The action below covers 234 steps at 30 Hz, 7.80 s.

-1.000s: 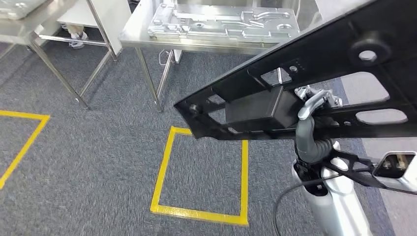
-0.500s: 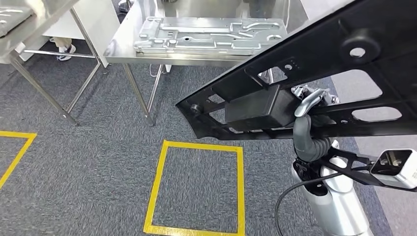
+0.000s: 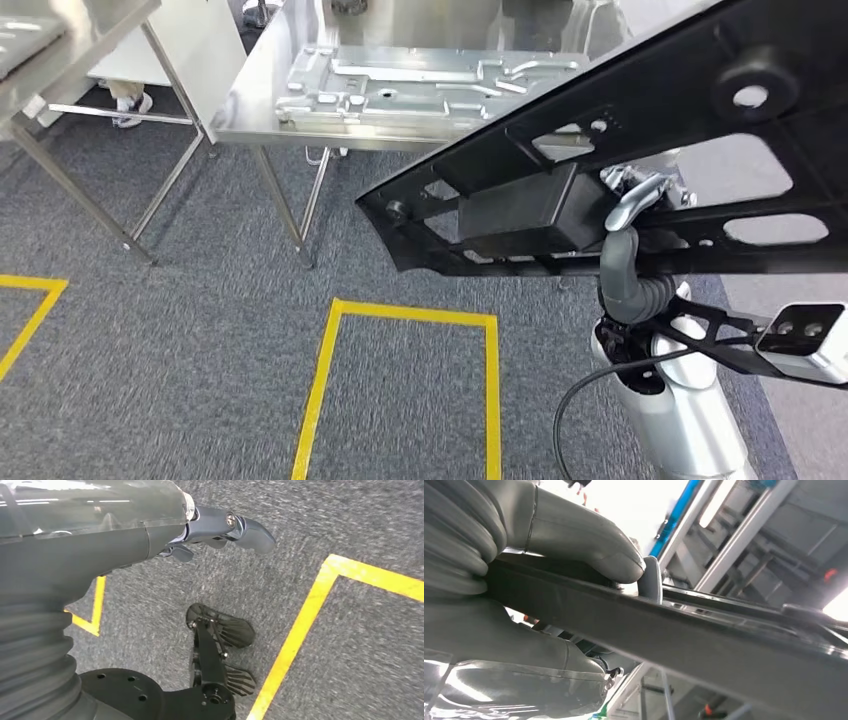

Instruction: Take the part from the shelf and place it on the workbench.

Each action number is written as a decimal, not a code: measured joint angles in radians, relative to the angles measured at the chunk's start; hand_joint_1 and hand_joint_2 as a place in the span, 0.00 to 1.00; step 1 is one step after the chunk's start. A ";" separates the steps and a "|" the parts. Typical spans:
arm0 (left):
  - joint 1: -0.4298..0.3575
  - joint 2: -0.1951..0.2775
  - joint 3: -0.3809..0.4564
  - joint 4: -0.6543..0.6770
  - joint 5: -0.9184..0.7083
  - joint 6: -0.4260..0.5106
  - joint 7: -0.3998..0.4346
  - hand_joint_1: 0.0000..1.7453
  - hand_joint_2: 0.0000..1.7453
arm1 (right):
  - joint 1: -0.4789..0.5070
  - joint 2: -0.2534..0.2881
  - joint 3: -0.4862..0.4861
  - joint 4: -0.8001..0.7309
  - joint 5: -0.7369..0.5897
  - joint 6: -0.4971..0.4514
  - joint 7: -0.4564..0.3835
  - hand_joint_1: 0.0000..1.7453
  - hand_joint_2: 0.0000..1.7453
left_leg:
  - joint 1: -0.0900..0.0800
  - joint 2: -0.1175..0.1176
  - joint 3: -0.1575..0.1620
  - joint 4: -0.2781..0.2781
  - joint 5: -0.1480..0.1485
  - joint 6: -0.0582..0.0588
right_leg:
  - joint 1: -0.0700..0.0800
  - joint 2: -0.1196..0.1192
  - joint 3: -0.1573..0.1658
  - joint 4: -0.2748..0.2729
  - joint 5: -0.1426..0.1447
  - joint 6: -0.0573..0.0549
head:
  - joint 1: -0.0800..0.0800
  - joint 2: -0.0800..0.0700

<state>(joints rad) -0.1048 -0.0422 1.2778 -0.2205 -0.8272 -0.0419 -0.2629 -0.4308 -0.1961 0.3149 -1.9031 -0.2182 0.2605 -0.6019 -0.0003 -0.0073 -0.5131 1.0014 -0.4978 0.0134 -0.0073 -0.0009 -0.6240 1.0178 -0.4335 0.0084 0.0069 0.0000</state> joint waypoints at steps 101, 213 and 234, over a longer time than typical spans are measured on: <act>0.014 0.003 0.000 0.001 0.013 0.022 -0.013 0.00 1.00 | -0.055 -0.007 -0.146 0.049 0.389 -0.378 0.131 1.00 1.00 | 0.010 0.000 -0.185 0.275 -0.077 -0.035 | 0.002 0.009 0.036 -0.027 0.002 -0.035 | -0.011 0.000; 0.027 -0.025 0.079 0.000 0.004 -0.041 -0.159 0.00 0.00 | 0.676 0.259 -0.576 -0.167 0.663 -0.953 -0.093 0.00 0.00 | -0.003 0.012 -0.100 0.007 0.088 0.010 | 0.000 -0.002 0.143 0.001 -0.097 0.017 | -0.007 0.000; 0.052 -0.026 0.075 0.000 0.018 -0.060 -0.188 0.00 0.00 | 0.715 0.280 -0.706 0.366 0.555 -0.946 -0.092 0.00 0.00 | 0.006 0.016 0.050 -0.030 -0.008 0.016 | -0.005 -0.007 -0.036 0.030 -0.001 0.031 | -0.012 0.000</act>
<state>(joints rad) -0.0524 -0.0687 1.3526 -0.2207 -0.8089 -0.1019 -0.4506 0.2845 0.0837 -0.3906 -1.5374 0.3369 -0.6852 -0.6943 0.0052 0.0083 -0.4636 0.9716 -0.5057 0.0290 -0.0120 -0.0076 -0.6598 1.0477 -0.4346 0.0391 -0.0055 0.0000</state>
